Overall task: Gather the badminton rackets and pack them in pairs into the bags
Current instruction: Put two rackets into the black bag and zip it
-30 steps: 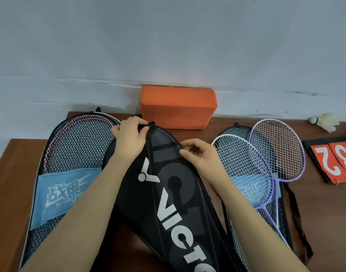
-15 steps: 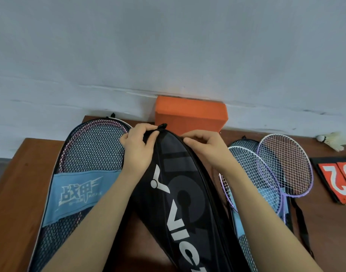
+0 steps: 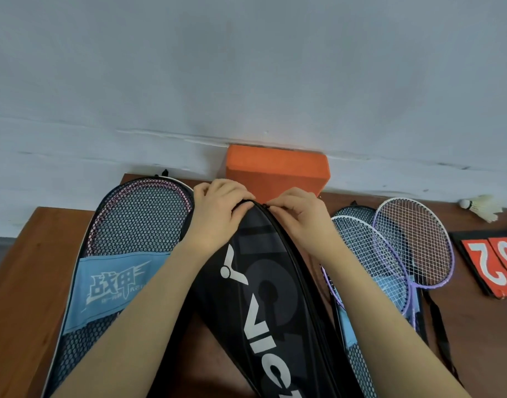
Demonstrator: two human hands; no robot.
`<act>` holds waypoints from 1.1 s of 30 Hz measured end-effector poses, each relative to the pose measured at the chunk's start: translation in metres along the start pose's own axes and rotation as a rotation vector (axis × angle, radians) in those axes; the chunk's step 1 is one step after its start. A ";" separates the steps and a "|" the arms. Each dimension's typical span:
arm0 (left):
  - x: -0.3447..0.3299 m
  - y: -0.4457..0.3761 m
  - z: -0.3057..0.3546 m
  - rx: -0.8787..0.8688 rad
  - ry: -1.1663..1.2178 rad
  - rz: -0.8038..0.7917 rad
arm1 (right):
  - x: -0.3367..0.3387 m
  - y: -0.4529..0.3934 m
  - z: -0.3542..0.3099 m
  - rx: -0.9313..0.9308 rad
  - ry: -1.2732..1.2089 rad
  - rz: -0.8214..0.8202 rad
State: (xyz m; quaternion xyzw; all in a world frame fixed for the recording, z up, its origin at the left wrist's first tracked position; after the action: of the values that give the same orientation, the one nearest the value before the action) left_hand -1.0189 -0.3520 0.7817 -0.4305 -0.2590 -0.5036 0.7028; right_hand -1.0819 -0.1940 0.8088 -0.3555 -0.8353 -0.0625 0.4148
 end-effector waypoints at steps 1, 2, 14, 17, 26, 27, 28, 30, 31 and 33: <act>-0.002 0.000 -0.001 0.003 0.008 0.020 | 0.001 0.001 0.001 0.008 0.020 0.008; -0.004 0.000 -0.002 0.016 0.024 0.033 | 0.001 0.003 0.004 0.009 0.030 0.019; -0.049 -0.001 0.006 0.278 0.075 0.052 | 0.009 0.091 0.050 -0.335 -0.174 -0.090; -0.058 0.000 0.021 0.279 0.088 -0.014 | 0.008 0.100 0.054 -0.369 -0.190 -0.074; -0.058 0.019 0.061 -0.013 0.012 -0.242 | 0.011 0.100 0.043 -0.262 -0.230 -0.036; -0.059 0.016 0.059 -0.003 0.058 -0.273 | 0.011 0.100 0.041 -0.252 -0.225 -0.040; -0.061 0.013 0.057 -0.001 0.114 -0.334 | 0.011 0.101 0.041 -0.247 -0.226 -0.038; -0.062 0.010 0.054 -0.011 0.189 -0.480 | 0.010 0.104 0.042 -0.251 -0.230 -0.029; -0.062 0.010 0.054 -0.026 0.187 -0.520 | 0.010 0.105 0.043 -0.256 -0.232 -0.024; -0.061 0.009 0.054 -0.051 0.152 -0.496 | 0.009 0.107 0.044 -0.262 -0.238 -0.015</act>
State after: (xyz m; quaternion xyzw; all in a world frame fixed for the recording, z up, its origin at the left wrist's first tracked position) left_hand -1.0284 -0.2749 0.7564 -0.3324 -0.2904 -0.6976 0.5643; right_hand -1.0451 -0.0925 0.7672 -0.4052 -0.8658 -0.1313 0.2624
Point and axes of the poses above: each hand's wrist, its own y-axis away from the middle knuckle, its own x-axis out of the back of the hand, z = x × y, the point moved 3 cm from there along -y, towards the middle knuckle, and after that the axes turned 9 degrees about -z, right-handed, at the moved point
